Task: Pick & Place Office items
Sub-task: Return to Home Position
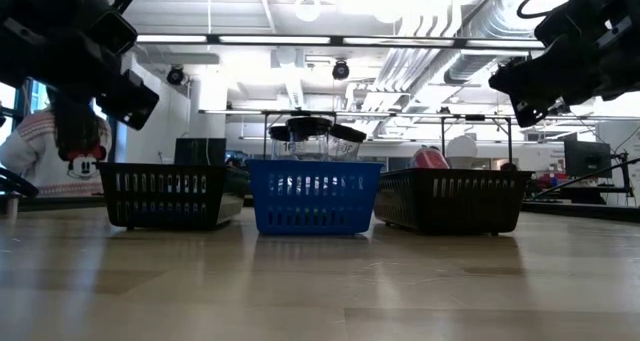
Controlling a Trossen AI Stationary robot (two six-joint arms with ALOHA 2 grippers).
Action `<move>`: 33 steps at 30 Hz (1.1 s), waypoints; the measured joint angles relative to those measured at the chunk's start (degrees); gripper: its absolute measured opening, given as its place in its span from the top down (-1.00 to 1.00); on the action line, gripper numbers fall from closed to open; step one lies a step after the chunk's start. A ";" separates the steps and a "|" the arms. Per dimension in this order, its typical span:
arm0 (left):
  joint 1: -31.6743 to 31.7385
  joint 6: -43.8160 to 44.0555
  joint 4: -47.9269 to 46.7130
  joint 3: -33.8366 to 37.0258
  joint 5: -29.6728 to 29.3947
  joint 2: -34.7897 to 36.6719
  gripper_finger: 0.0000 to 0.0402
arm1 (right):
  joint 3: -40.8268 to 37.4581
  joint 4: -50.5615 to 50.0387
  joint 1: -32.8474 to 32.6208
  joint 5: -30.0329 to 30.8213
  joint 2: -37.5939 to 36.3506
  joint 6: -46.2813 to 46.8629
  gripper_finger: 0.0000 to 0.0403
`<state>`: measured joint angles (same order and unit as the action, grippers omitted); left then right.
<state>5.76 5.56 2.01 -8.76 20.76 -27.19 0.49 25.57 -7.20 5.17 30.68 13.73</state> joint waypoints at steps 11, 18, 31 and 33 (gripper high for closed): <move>0.00 -2.20 -7.76 0.03 3.11 6.25 0.82 | -0.02 -0.19 -0.04 -0.78 0.00 5.86 0.98; -0.07 -2.80 -16.07 0.03 4.18 15.74 0.84 | -0.04 -0.30 -0.04 1.30 0.77 7.04 0.98; -0.07 0.85 -17.44 1.95 -11.61 22.67 0.84 | -0.09 -0.23 -0.04 6.67 2.63 2.94 0.98; -0.07 1.29 -14.65 3.53 -12.77 22.95 0.84 | -0.09 -0.29 -0.04 6.67 2.69 2.92 0.98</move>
<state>5.69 6.84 -12.64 -5.23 7.99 -4.24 0.40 25.28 -7.24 11.84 33.36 16.64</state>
